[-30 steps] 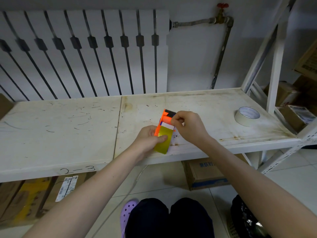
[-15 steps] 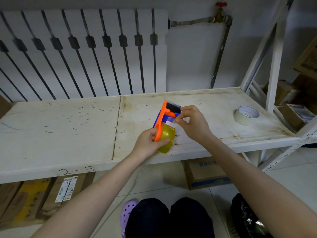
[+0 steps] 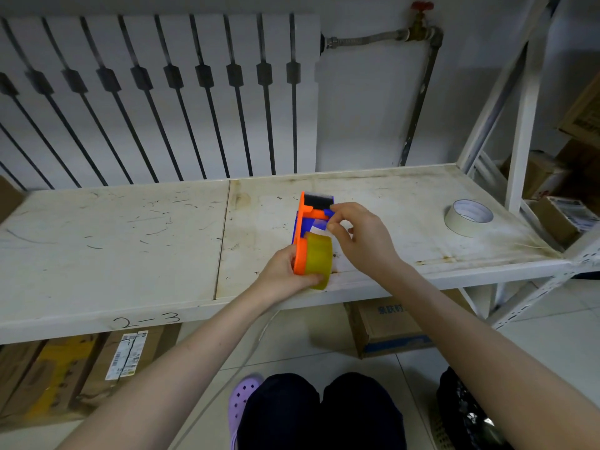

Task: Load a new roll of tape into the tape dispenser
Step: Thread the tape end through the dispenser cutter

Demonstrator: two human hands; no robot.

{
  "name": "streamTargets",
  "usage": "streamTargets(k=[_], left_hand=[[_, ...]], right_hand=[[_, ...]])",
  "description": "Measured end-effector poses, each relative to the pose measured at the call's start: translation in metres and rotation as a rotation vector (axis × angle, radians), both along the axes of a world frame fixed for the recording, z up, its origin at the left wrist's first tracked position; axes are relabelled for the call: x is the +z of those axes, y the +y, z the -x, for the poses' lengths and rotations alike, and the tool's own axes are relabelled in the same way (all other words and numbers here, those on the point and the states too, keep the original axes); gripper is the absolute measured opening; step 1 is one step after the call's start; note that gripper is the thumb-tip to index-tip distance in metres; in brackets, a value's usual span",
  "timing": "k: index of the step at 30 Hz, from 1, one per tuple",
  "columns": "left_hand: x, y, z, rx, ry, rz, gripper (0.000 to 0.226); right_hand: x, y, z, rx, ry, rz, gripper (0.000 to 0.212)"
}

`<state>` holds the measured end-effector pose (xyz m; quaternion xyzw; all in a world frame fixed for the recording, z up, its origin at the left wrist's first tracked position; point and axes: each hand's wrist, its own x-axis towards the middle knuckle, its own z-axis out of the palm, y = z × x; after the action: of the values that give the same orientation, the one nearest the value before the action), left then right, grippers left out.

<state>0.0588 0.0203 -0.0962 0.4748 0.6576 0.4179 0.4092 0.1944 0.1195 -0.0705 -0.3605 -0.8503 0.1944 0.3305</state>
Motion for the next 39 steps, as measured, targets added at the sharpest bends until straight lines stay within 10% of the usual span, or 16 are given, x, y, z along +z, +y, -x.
streamTargets(k=[22,39], left_hand=[[0.002,0.008,-0.025,0.140,-0.283,-0.006,0.031],[-0.004,-0.004,-0.009,0.002,-0.340,-0.043,0.015]], right_hand=[[-0.003,-0.010,0.013,-0.072,0.169,0.199,0.012],[0.004,0.039,0.007,0.100,-0.245,0.457,0.015]])
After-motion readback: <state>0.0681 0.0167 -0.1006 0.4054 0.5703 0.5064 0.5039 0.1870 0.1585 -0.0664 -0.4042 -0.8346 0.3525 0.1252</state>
